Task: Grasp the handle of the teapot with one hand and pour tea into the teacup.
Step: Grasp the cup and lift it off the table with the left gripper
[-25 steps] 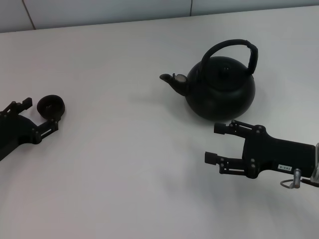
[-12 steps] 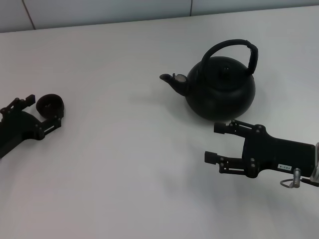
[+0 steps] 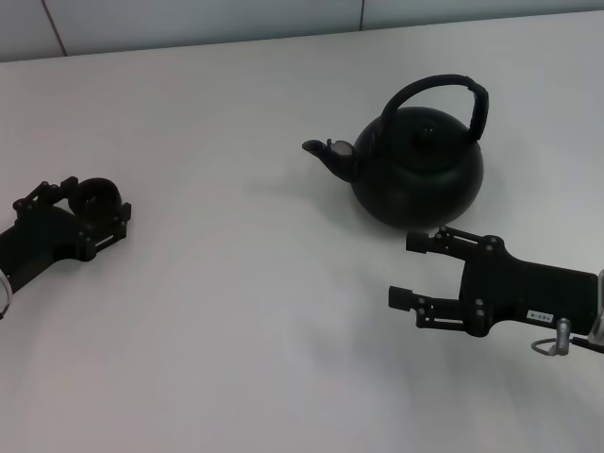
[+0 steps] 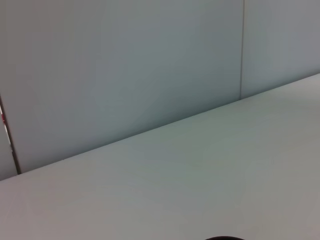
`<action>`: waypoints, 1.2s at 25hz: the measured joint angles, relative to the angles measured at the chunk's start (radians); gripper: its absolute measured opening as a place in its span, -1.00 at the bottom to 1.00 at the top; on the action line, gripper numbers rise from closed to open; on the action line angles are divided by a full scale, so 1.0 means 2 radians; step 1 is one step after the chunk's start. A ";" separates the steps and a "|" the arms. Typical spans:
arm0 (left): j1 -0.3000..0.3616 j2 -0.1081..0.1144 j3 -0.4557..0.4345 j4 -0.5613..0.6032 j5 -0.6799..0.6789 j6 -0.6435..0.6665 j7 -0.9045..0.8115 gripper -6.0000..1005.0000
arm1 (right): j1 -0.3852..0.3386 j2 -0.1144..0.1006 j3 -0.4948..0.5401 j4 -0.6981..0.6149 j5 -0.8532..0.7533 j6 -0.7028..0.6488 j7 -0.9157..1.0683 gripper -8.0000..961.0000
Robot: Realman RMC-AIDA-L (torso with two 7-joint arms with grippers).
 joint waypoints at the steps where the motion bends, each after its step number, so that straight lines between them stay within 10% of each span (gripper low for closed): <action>1: -0.001 0.000 0.000 0.000 0.000 -0.001 0.000 0.68 | 0.000 0.000 0.000 0.000 0.000 0.000 0.000 0.72; 30: -0.003 0.000 0.001 -0.003 0.000 -0.008 -0.006 0.49 | 0.000 0.000 0.000 -0.001 0.005 0.000 0.000 0.72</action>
